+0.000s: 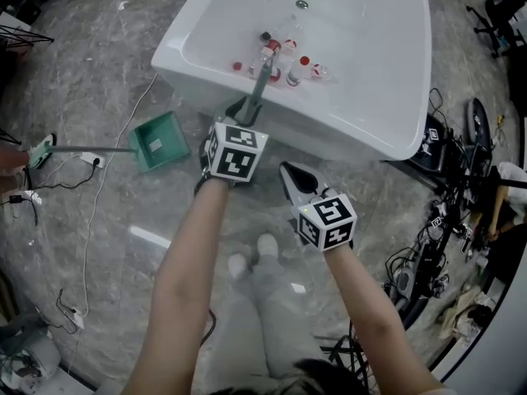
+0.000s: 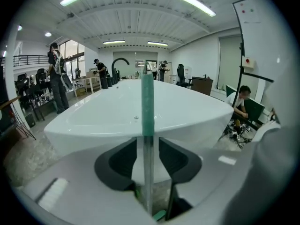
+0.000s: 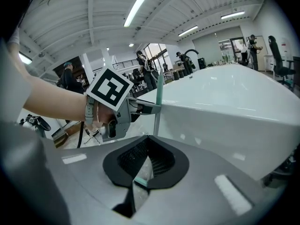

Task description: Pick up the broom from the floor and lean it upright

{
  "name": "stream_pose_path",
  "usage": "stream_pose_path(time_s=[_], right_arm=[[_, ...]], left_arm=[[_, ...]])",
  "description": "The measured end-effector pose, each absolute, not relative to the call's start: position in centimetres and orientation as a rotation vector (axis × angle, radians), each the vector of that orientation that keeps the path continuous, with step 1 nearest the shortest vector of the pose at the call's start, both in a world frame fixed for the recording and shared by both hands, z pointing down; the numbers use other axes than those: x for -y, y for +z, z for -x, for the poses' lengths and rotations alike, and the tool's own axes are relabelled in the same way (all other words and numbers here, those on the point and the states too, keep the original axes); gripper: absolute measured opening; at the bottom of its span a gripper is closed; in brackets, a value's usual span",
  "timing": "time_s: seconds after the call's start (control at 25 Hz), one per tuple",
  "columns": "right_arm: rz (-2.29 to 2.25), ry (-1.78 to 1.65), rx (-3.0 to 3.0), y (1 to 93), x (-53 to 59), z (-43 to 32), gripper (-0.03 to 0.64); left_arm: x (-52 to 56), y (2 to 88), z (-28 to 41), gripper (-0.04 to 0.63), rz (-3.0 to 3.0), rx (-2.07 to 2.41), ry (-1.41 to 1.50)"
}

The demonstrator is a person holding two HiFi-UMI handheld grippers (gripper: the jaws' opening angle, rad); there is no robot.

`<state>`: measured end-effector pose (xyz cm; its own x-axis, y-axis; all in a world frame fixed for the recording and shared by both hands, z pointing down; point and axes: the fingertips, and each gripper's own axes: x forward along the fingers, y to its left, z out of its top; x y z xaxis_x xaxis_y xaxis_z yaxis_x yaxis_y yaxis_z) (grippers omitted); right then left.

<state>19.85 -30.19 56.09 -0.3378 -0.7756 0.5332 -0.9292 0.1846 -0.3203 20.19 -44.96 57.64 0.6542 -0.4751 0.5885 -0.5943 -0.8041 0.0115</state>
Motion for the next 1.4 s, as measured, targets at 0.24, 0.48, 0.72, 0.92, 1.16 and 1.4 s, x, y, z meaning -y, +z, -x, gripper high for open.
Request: stream_pose_path(time_s=[0.24,0.48,0.72,0.92,1.16,1.4], right_arm=[[-1.602,0.841,2.218,52.9,29.3,-18.7,0.002],[-1.538,0.741,2.269,48.2,29.2,-17.5,0.002],[-1.553,0.656,2.343,42.3,29.5,-15.1,0.002],[-1.560,0.556,2.407,37.5,29.2,-13.5,0.002],[-1.597,0.453,2.448,32.7,29.3,-13.0,0.002],[-1.627,0.339,2.497,27.4,28.9,-13.3,0.002]], left_arm=[[43.1,55.2,-19.1,0.133,-2.677,0.848,0.808],[40.7,49.8,-17.6,0.074,-2.709,0.871,0.709],[38.8,42.7,-14.0,0.028,-2.663,0.949,0.533],[36.9,37.7,-12.6,0.000,-2.710,0.956,0.475],[34.5,32.4,-12.1,0.000,-2.809,0.902,0.406],[31.4,26.3,-13.3,0.000,-2.960,0.827,0.316]])
